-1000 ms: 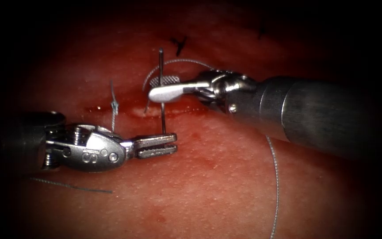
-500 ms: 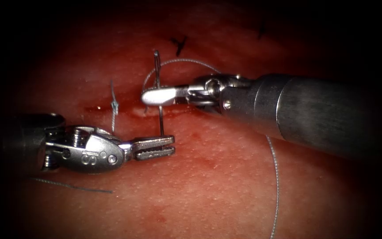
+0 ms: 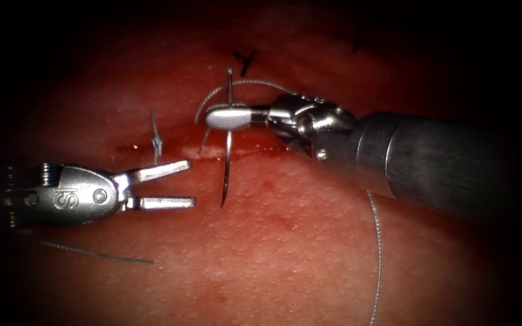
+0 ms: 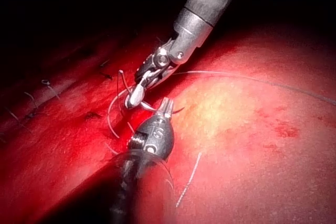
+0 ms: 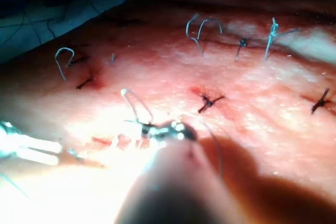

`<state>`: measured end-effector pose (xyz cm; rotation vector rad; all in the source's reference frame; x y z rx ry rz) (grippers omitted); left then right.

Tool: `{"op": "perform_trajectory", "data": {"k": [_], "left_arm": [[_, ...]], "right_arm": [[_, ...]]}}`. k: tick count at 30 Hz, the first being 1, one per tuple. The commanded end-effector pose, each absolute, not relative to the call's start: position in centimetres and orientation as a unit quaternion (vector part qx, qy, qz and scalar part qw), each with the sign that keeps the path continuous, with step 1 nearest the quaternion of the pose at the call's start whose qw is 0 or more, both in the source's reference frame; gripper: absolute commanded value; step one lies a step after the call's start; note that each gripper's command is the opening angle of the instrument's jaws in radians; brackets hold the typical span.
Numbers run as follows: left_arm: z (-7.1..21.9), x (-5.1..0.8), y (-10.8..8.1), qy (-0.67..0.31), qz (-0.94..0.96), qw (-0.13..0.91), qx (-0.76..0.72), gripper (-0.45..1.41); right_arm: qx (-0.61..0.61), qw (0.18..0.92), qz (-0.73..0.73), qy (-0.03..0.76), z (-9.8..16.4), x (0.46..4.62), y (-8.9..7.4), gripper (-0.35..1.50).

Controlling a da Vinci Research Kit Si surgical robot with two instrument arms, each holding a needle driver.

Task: Wound Closure

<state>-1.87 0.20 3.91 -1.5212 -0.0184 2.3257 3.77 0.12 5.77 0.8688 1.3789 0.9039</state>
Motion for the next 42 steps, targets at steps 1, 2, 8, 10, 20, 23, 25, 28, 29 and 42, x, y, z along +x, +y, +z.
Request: {"op": "perform_trajectory", "data": {"k": [1, 2, 8, 10, 20, 23, 25, 28, 29, 42], "left_arm": [[4.0, -1.89, 0.3, -0.026, 0.827, 0.188, -0.528, -0.45], [4.0, -1.85, 0.3, -0.047, 0.830, 0.202, -0.518, -0.45], [4.4, -1.77, 0.4, -0.119, 0.873, 0.233, -0.412, -0.45], [4.6, -1.80, 0.4, -0.131, 0.886, 0.224, -0.384, -0.45], [5.1, -1.93, 0.4, -0.143, 0.913, 0.195, -0.329, -0.45], [5.2, -1.95, 0.6, -0.141, 0.914, 0.197, -0.324, -0.45], [5.3, -1.96, 0.6, -0.134, 0.921, 0.196, -0.310, -0.45], [5.4, -1.96, 0.6, -0.131, 0.926, 0.193, -0.297, -0.45], [5.4, -1.96, 0.6, -0.130, 0.927, 0.192, -0.294, -0.45], [5.9, -1.94, 0.7, -0.164, 0.940, 0.183, -0.237, -0.45]], "right_arm": [[0.358, 0.607, 0.368, 0.606, 5.8, 3.86, 0.2, -0.35], [0.350, 0.612, 0.353, 0.615, 5.8, 3.87, 0.1, -0.35], [0.313, 0.630, 0.297, 0.645, 5.8, 3.91, 0.1, -0.35], [0.302, 0.635, 0.280, 0.654, 5.8, 3.94, 0.1, -0.35], [0.250, 0.643, 0.235, 0.685, 5.9, 3.96, 0.1, -0.35], [0.237, 0.645, 0.228, 0.690, 5.9, 3.96, 0.2, -0.35], [0.233, 0.646, 0.224, 0.691, 5.9, 3.96, 0.2, -0.35], [0.226, 0.648, 0.219, 0.693, 5.9, 3.96, 0.2, -0.35], [0.226, 0.648, 0.220, 0.694, 5.9, 3.96, 0.2, -0.35], [0.184, 0.658, 0.191, 0.705, 5.9, 4.01, 0.2, -0.35]]}}
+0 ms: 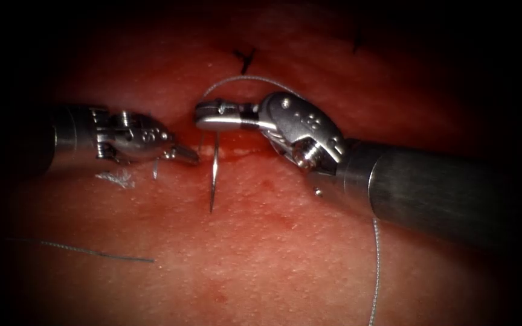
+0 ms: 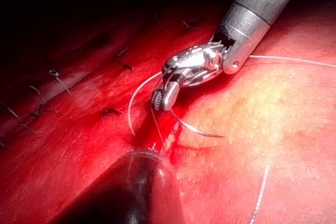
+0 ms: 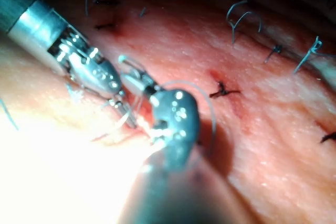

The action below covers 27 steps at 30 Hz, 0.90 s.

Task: Wound Closure

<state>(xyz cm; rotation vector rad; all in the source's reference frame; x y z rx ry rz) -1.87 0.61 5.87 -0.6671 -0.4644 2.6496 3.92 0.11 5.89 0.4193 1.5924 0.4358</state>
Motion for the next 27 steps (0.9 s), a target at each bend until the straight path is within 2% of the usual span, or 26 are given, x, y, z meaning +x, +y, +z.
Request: {"op": "perform_trajectory", "data": {"k": [1, 13, 14, 18, 27], "left_arm": [[5.92, -1.94, 0.67, -0.165, 0.940, 0.185, -0.236, -0.45], [6.16, -1.96, 0.47, -0.206, 0.959, 0.137, -0.135, -0.45], [6.16, -1.95, 0.45, -0.209, 0.960, 0.133, -0.131, -0.32], [6.09, -1.93, 0.41, -0.214, 0.960, 0.130, -0.129, -0.11], [5.98, -1.95, 0.31, -0.217, 0.959, 0.132, -0.128, -0.03]], "right_arm": [[0.182, 0.658, 0.188, 0.706, 5.92, 4.02, 0.15, -0.35], [0.092, 0.683, 0.127, 0.713, 6.02, 4.09, 0.17, -0.35], [0.083, 0.685, 0.120, 0.714, 6.03, 4.09, 0.18, -0.35], [0.058, 0.691, 0.104, 0.713, 6.11, 4.10, 0.20, -0.35], [0.020, 0.705, 0.094, 0.702, 6.35, 4.11, 0.26, -0.35]]}}
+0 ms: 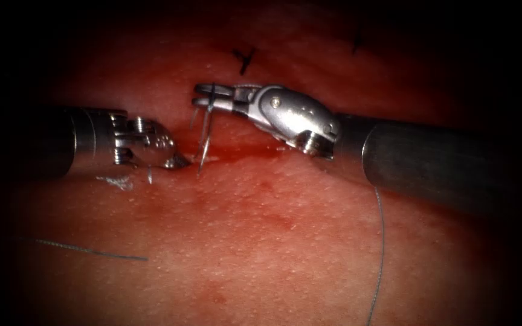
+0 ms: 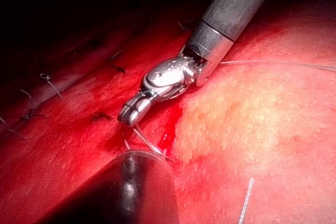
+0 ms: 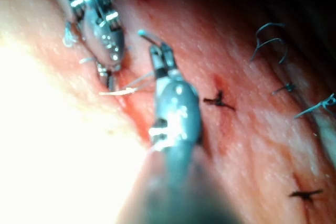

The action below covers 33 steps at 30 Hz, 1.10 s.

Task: Wound Closure

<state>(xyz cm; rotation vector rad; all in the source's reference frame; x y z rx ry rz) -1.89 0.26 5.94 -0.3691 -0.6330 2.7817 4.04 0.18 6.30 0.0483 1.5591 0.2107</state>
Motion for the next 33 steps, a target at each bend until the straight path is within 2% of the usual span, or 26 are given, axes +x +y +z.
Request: {"op": "perform_trajectory", "data": {"k": [1, 14, 33], "left_arm": [[5.97, -1.96, 0.30, -0.217, 0.959, 0.132, -0.128, -0.03], [5.77, -2.00, 0.24, -0.215, 0.960, 0.128, -0.127, -0.01], [5.56, -1.99, 0.31, -0.203, 0.959, 0.137, -0.140, 0.02]], "right_arm": [[0.016, 0.707, 0.093, 0.701, 6.37, 4.11, 0.27, -0.35], [-0.015, 0.713, 0.088, 0.696, 6.44, 4.12, 0.26, -0.35], [-0.004, 0.726, 0.061, 0.685, 6.43, 4.41, 0.03, -0.35]]}}
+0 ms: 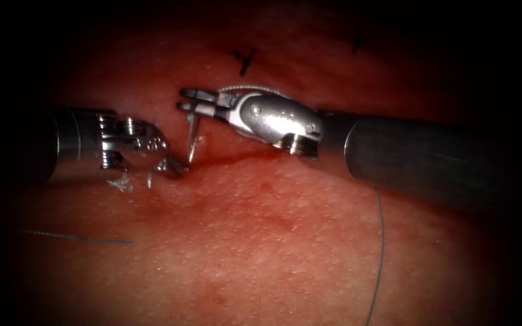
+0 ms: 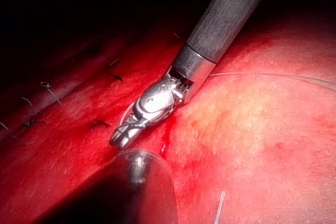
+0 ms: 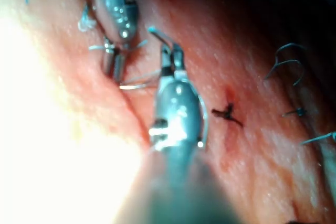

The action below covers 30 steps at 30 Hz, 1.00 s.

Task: Wound Closure

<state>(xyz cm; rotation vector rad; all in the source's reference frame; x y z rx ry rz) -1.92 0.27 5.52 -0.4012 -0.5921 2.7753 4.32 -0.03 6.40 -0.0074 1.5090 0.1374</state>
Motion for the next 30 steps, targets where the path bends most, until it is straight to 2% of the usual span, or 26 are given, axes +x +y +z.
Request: {"op": "perform_trajectory", "data": {"k": [1, 4, 7, 11, 30], "left_arm": [[5.50, -1.97, 0.30, -0.200, 0.960, 0.136, -0.143, 0.04], [5.34, -1.93, 0.28, -0.193, 0.958, 0.144, -0.157, 0.04], [4.95, -1.94, 0.15, -0.180, 0.950, 0.162, -0.198, -0.10], [4.71, -2.01, -0.04, -0.163, 0.947, 0.171, -0.220, -0.15], [4.97, -2.30, -0.30, -0.138, 0.934, 0.198, -0.262, -0.13]], "right_arm": [[-0.001, 0.730, 0.056, 0.681, 6.45, 4.41, 0.01, -0.35], [0.002, 0.734, 0.052, 0.677, 6.46, 4.41, 0.00, -0.35], [0.007, 0.744, 0.048, 0.666, 6.46, 4.39, 0.01, -0.35], [0.008, 0.746, 0.047, 0.664, 6.45, 4.37, 0.02, -0.35], [0.031, 0.755, 0.031, 0.655, 6.44, 4.39, -0.03, -0.35]]}}
